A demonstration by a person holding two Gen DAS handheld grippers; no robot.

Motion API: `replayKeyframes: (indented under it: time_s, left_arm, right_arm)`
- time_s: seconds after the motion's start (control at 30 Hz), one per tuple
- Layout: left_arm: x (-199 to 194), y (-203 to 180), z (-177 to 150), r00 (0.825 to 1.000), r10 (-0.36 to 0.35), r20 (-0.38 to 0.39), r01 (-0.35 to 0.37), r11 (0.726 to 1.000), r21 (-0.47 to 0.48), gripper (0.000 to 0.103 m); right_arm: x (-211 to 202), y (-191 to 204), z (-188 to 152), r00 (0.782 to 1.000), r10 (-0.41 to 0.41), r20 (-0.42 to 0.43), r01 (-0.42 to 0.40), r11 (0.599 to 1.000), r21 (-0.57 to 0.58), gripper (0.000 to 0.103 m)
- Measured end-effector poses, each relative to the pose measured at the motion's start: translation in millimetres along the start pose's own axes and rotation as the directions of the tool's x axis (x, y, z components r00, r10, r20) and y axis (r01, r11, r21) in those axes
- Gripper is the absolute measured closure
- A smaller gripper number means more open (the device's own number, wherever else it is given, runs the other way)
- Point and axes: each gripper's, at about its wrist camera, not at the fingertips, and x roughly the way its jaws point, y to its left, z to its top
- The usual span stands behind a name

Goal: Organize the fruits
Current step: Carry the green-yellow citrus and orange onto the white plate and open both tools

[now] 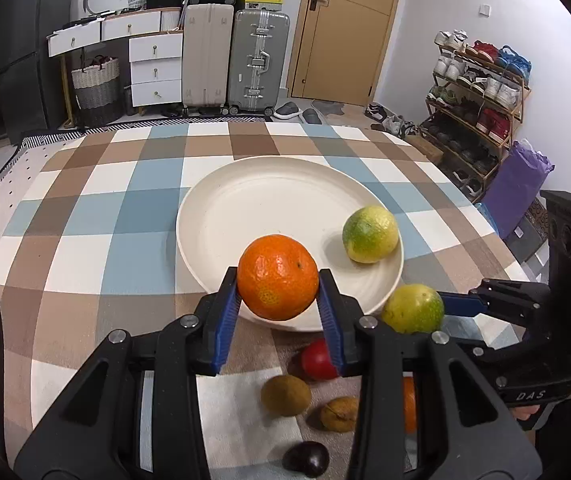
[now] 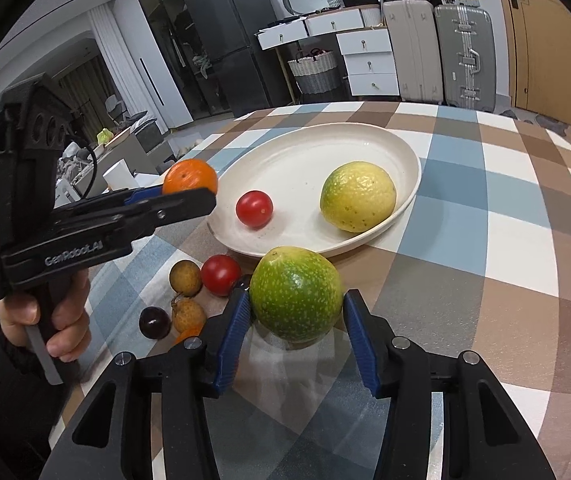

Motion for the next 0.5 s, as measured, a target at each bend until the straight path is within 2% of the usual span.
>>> replayKeyframes:
  time_s: [0.2,0.5]
  left_arm:
    - [10,8,2,1.0,-0.01,0.001,0.01,1.0,-0.018,0.068]
    - [11,20,4,1.0,0.02,0.021,-0.019,0.999,-0.044,0.068]
  right_arm:
    - [0,4,1,1.0,-0.008,0.002,0.008,1.0,-0.014,0.053]
    - [-23,7,5,0.994,0.009,0.112,-0.011,1.0,0.011,0.053]
